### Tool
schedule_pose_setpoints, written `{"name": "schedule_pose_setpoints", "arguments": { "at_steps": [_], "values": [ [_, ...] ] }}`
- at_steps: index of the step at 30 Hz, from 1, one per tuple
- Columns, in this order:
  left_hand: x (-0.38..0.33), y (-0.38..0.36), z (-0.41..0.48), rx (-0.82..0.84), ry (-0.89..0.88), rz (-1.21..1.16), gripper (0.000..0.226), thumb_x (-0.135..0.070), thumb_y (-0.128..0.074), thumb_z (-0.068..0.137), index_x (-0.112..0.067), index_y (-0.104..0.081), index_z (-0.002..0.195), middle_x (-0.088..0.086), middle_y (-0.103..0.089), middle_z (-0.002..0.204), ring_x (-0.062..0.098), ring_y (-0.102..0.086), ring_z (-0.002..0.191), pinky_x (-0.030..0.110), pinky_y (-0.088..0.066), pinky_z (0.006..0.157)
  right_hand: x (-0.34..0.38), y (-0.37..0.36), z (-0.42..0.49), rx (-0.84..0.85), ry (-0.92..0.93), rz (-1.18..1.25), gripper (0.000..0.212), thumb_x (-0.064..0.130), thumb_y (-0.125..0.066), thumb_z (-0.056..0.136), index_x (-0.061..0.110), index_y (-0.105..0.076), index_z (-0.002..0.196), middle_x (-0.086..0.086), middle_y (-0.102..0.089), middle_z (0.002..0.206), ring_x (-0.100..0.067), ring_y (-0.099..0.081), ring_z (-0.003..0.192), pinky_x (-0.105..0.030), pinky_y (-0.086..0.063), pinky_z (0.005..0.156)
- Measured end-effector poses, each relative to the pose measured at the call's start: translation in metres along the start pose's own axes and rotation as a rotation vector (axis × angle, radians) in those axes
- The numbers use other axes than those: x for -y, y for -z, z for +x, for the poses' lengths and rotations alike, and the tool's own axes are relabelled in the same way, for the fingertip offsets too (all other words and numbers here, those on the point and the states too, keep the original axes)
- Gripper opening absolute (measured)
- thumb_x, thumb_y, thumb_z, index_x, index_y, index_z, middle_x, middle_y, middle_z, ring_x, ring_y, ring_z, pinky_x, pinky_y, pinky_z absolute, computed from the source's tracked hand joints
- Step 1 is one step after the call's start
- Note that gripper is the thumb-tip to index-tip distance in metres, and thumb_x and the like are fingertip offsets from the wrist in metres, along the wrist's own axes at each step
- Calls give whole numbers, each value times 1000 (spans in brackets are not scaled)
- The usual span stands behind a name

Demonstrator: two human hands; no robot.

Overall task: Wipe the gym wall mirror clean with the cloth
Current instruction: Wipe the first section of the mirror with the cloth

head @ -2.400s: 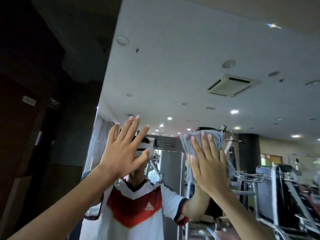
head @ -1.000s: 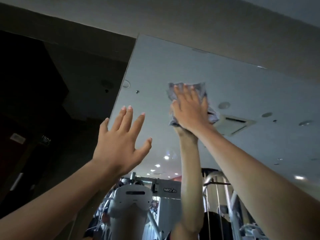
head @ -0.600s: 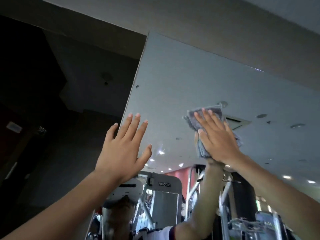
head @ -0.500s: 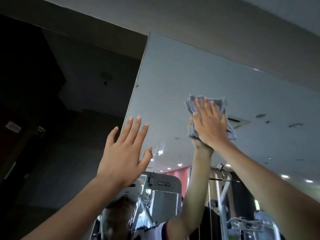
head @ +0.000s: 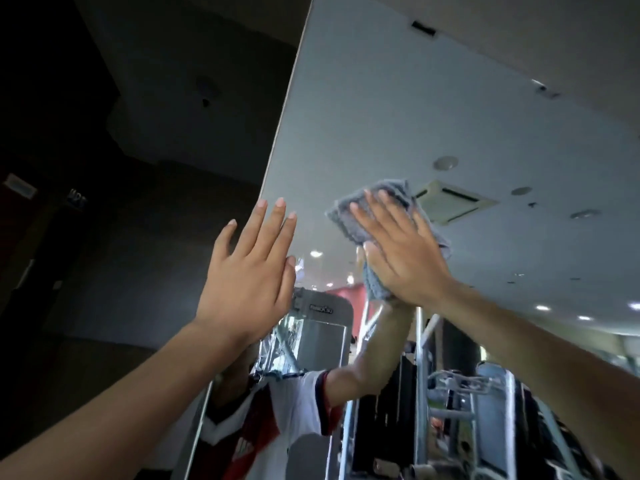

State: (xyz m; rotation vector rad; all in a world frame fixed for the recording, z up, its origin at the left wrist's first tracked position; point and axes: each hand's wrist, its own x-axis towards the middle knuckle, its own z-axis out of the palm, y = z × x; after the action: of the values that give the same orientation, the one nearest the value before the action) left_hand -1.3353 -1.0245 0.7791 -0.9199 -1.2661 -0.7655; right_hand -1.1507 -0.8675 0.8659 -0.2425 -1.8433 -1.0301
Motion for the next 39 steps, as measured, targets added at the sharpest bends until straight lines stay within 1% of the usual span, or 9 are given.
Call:
{"name": "schedule_pose_setpoints", "arguments": {
  "at_steps": [4, 7, 16, 21, 24, 27, 32, 34, 39],
  "values": [
    [-3, 0, -13, -9, 16, 0, 57, -32, -24, 103, -8, -37, 153, 9, -26, 163, 26, -19, 153, 55, -28, 117, 10, 8, 49, -56, -412, 25, 60, 43, -11, 101, 32, -4, 159, 6, 2, 167, -14, 5, 153, -48, 1, 124],
    [-4, 1, -18, -30, 29, -11, 57, -32, -25, 103, -8, -37, 153, 9, -26, 163, 25, -19, 153, 54, -26, 117, 42, 7, 65, -87, -529, 68, 56, 37, -19, 106, 28, -2, 159, 2, 2, 167, -18, 4, 154, -53, 1, 122],
    [-2, 7, -32, 18, 12, 0, 59, -33, -23, 104, -7, -27, 156, 11, -18, 165, 25, -11, 154, 55, -15, 121, 76, -23, -85, -94, -2, 49, 58, 37, -31, 101, 29, -17, 157, 0, -15, 166, -19, -10, 154, -64, -11, 118],
    [-10, 6, -39, 18, 40, 1, 59, -29, -26, 103, -3, -28, 156, 16, -19, 164, 27, -12, 154, 55, -22, 120, 25, -20, -68, -106, -618, 118, 59, 44, -11, 98, 33, -7, 155, 3, -6, 166, -18, -4, 154, -60, -9, 120],
    [-12, 8, -40, 24, 35, 1, 59, -30, -24, 103, -2, -28, 155, 16, -19, 164, 27, -14, 153, 54, -25, 119, 49, -15, -38, -110, -723, 133, 62, 42, -10, 97, 30, -4, 157, 0, -1, 167, -20, 1, 154, -58, -1, 121],
    [-12, 9, -53, 43, -39, -7, 60, -31, -24, 103, -1, -30, 154, 17, -21, 163, 27, -18, 153, 52, -30, 114, 86, -22, -50, -153, -550, 136, 60, 41, -15, 100, 25, -12, 158, -1, -4, 166, -21, -3, 153, -60, -7, 120],
    [-9, 12, -73, 26, -58, -23, 59, -31, -28, 102, -4, -33, 154, 15, -23, 164, 27, -19, 153, 51, -32, 110, 119, -34, -146, -123, 23, 28, 60, 35, -35, 99, 24, -23, 156, -5, -22, 163, -25, -17, 152, -64, -20, 117],
    [-11, 14, -81, 39, -50, -27, 59, -30, -28, 102, -4, -31, 155, 15, -22, 164, 28, -18, 153, 51, -32, 110, 96, -39, -175, -86, 75, 8, 59, 36, -33, 99, 26, -21, 156, -5, -23, 163, -24, -16, 153, -67, -23, 114],
    [-19, 13, -97, 39, -32, -36, 58, -29, -30, 101, -3, -34, 153, 15, -24, 163, 30, -20, 152, 49, -31, 109, 62, -38, -135, -144, -632, 117, 55, 41, -15, 102, 32, -7, 156, 0, -11, 165, -21, -5, 153, -64, -18, 116]
  ]
}}
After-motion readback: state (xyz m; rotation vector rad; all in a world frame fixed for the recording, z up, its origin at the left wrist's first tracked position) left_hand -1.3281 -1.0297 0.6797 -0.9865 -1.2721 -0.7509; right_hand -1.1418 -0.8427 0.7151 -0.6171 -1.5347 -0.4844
